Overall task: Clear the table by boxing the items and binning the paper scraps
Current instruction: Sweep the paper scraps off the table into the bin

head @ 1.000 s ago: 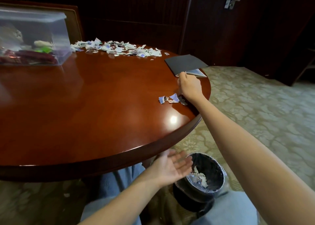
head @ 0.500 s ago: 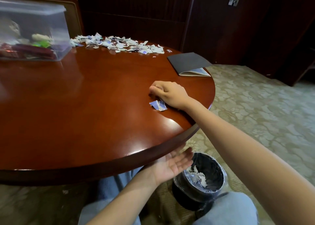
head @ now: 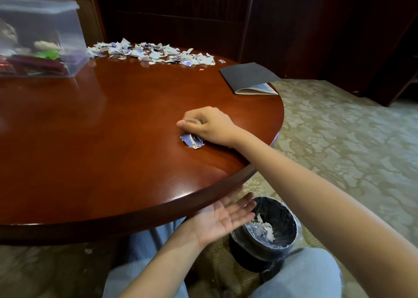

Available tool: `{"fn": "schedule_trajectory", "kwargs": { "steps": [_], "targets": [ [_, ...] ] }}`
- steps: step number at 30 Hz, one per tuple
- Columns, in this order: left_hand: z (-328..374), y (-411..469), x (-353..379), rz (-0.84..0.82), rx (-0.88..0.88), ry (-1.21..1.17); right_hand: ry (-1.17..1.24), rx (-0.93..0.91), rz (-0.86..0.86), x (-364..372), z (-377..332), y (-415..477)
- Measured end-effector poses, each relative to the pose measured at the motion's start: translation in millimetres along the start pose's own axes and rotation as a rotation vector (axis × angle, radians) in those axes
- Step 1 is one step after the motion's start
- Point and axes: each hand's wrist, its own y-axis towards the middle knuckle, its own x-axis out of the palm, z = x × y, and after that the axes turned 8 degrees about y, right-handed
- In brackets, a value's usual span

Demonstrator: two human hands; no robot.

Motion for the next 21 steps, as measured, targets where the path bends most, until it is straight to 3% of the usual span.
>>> {"fn": "schedule_trajectory", "kwargs": {
  "steps": [4, 12, 21],
  "targets": [
    [1.4, -10.2, 6.7, -0.098, 0.003, -0.116, -0.037, -0.031, -0.04, 0.1, -1.3, -11.8],
    [3.7, -14.6, 19.0, -0.236, 0.016, -0.072, -0.131, -0.144, -0.078, 2.7, -13.6, -41.4],
    [0.2, -23.3, 17.4, -0.232, -0.007, -0.084, -0.205, -0.239, -0.067, 6.1, -16.2, -58.4]
  ]
}}
